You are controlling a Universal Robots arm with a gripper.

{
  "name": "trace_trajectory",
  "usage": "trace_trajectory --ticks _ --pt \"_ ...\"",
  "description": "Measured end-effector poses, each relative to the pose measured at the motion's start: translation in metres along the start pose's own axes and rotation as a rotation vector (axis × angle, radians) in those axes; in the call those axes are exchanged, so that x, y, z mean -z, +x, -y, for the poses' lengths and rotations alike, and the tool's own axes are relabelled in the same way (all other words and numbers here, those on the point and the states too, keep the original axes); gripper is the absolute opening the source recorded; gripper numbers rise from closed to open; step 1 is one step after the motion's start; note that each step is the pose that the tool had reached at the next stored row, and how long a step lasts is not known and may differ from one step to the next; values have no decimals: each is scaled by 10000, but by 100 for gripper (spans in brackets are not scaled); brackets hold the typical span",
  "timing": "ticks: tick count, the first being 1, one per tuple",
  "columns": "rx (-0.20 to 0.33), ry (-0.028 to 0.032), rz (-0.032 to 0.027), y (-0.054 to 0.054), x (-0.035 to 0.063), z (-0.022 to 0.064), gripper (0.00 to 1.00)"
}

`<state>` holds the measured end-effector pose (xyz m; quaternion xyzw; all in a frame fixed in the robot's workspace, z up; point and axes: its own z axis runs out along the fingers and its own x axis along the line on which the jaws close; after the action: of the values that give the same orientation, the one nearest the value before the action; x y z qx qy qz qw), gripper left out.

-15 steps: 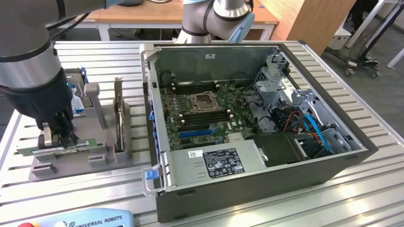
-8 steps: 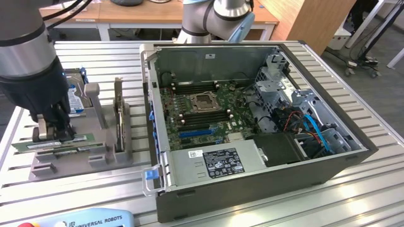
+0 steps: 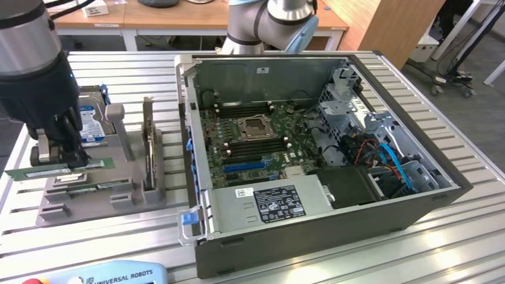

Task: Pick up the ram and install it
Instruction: 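Pick up the ram and move it above insertion slot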

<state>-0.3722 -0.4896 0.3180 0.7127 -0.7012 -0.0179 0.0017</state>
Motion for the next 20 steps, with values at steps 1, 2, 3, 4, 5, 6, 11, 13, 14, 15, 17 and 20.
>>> trace_trajectory --ticks 1,2,3,4,5,6,11,13,14,15,17,20 --pt "0 1 -1 -1 27 -1 11" --pt "0 0 -1 -1 56 -1 11" --pt "-1 0 0 -2 88 -2 11" --pt "-1 1 0 -3 127 -3 11" --pt "-1 0 0 -4 165 -4 11" --pt "-1 0 -1 -5 204 -6 11" --pt "0 0 0 -9 376 -9 11" --pt "0 0 -1 -10 448 -10 11" --pt "0 0 0 -11 483 -11 11" --pt "-1 1 0 -12 519 -12 11" --pt "-1 0 -1 -13 588 -14 11" --pt "0 1 0 -16 684 -16 11"
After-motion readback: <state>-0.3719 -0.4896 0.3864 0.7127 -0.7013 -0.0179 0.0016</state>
